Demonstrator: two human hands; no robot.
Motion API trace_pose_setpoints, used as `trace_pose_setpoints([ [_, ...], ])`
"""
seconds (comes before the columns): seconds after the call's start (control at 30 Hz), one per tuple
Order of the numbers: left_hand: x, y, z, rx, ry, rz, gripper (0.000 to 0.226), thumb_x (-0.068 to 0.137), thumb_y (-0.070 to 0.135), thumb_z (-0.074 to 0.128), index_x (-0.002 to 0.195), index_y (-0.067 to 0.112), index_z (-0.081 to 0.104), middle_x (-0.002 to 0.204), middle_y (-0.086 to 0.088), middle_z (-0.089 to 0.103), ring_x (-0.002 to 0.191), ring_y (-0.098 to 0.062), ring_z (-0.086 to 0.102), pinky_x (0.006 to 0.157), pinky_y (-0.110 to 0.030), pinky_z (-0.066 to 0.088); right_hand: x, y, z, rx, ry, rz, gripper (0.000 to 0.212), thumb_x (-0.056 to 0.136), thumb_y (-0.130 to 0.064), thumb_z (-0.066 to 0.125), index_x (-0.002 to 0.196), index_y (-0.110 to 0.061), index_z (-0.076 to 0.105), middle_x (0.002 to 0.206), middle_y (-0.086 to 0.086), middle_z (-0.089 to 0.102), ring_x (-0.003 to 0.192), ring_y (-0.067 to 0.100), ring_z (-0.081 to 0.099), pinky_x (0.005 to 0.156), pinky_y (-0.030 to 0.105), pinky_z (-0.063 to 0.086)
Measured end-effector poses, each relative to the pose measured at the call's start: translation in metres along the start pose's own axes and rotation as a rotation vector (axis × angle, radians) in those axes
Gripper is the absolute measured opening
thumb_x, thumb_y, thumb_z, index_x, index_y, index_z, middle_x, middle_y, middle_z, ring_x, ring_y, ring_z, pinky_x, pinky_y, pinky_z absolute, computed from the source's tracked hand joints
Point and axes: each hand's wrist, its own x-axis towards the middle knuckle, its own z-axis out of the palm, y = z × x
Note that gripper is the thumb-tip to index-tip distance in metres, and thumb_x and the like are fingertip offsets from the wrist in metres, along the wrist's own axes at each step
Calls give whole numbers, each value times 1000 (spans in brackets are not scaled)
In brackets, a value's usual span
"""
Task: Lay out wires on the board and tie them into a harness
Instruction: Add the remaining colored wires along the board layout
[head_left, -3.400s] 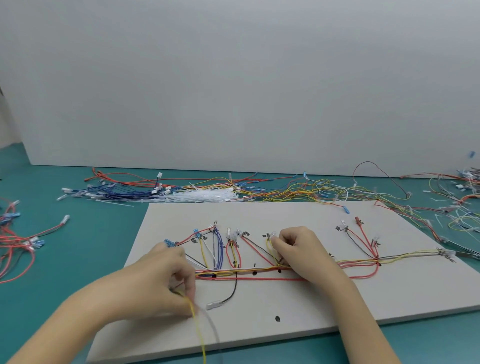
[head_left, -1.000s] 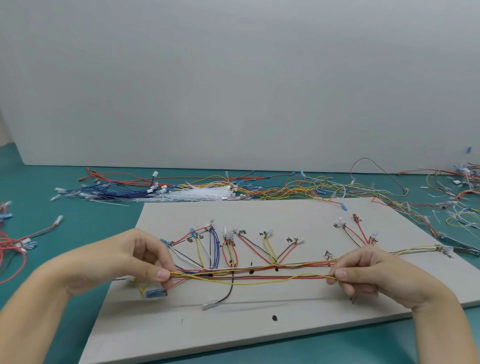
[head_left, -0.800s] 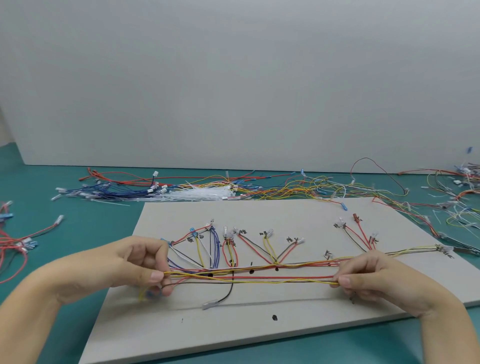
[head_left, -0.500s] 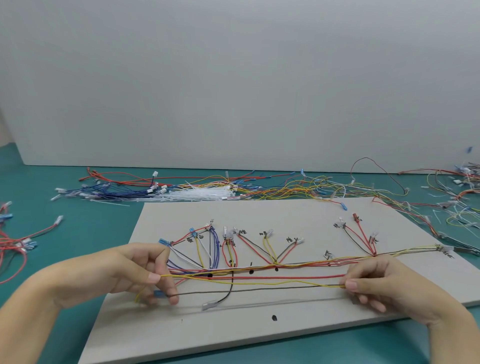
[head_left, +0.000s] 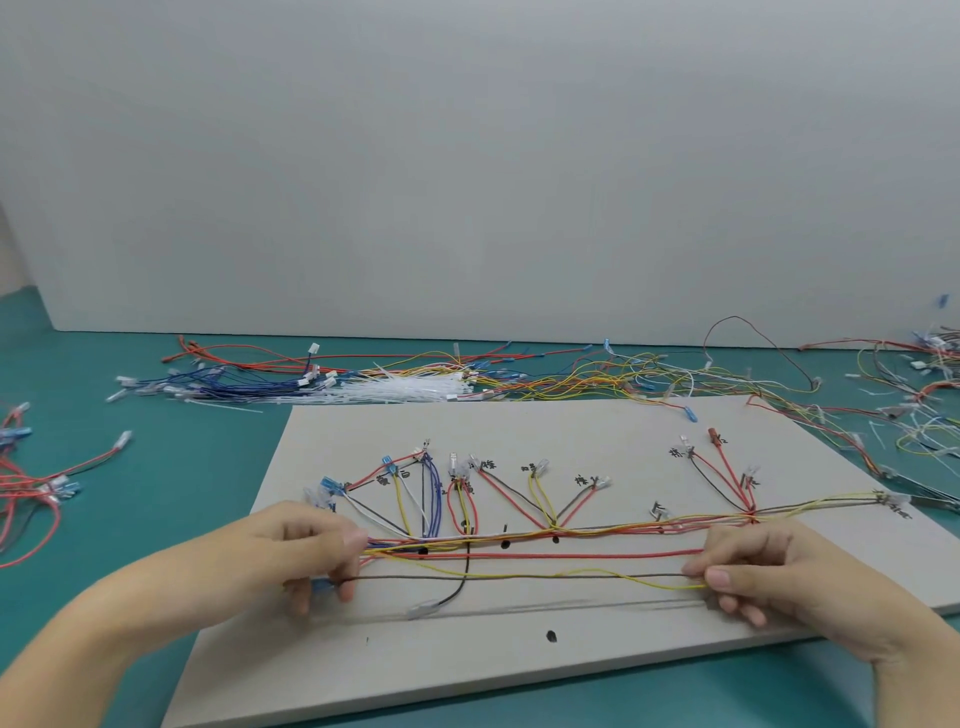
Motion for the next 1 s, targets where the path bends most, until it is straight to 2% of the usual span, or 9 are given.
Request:
trace_pose_setpoints([
  [0.07, 0, 2, 1, -14, -6, 19, 45, 72, 57, 63, 67, 13, 67, 75, 0, 69, 62, -6, 55, 61, -14, 43, -2, -1, 0, 23, 27, 30, 19, 65, 5, 69, 81, 14, 71, 63, 24, 55, 48, 19, 54, 43, 22, 43],
  [0.13, 1, 2, 1, -14, 8, 35, 39, 74, 45, 69, 52, 15, 55, 73, -5, 69, 59, -7, 56, 58, -13, 43, -4, -2, 1, 54, 67, 73, 17, 62, 7, 70, 78, 12, 72, 64, 30, 58, 44, 19, 55, 41, 21, 44],
  [0.2, 1, 2, 2, -8, 40, 41, 41, 75, 34, 70, 46, 20, 44, 71, -11, 69, 56, -8, 57, 54, -14, 42, -6, -4, 3, 69, 104, 103, 15, 60, 7, 71, 74, 10, 72, 65, 35, 60, 40, 20, 54, 39, 20, 44],
  [0.3, 1, 3, 4, 6, 48, 51, 42, 68, 38, 73, 44, 21, 43, 68, -11, 66, 58, -8, 59, 53, -17, 42, -9, -7, 4, 34, 126, 126, 13, 58, 6, 73, 71, 9, 71, 67, 36, 61, 40, 20, 55, 39, 18, 44],
  [0.5, -1, 0, 4, 53, 40, 49, 42, 68, 44, 73, 42, 19, 50, 72, -8, 70, 68, -20, 58, 61, -25, 41, -15, -6, -3, -99, 121, 157, 25, 58, -5, 80, 80, 5, 74, 81, 32, 67, 61, 26, 60, 48, 24, 51],
  [0.7, -2, -1, 6, 127, 69, 29, 43, 68, 46, 71, 41, 19, 52, 72, -9, 71, 79, -26, 67, 65, -25, 40, -17, -10, 0, -151, 147, 115, 21, 60, -5, 77, 80, 2, 77, 77, 30, 68, 56, 19, 63, 40, 23, 45],
  [0.87, -3, -2, 8, 96, 118, 16, 41, 64, 40, 71, 39, 18, 46, 69, -12, 71, 86, -21, 72, 59, -24, 40, -18, -12, 0, -197, 190, 124, 22, 56, -7, 79, 77, -2, 77, 74, 22, 71, 49, 15, 56, 36, 22, 40],
  [0.93, -4, -1, 8, 82, 128, 17, 39, 63, 37, 69, 39, 18, 45, 69, -17, 70, 87, -21, 72, 58, -22, 41, -18, -11, 1, -184, 186, 129, 23, 54, -5, 79, 76, 1, 76, 70, 23, 69, 47, 16, 55, 35, 20, 39],
  [1.0, -3, 0, 9, 81, 133, 28, 40, 64, 36, 70, 40, 18, 44, 70, -32, 62, 88, -21, 73, 58, -17, 42, -19, -11, 3, -186, 182, 144, 19, 56, -1, 79, 75, 3, 75, 69, 23, 69, 47, 16, 55, 37, 21, 42],
])
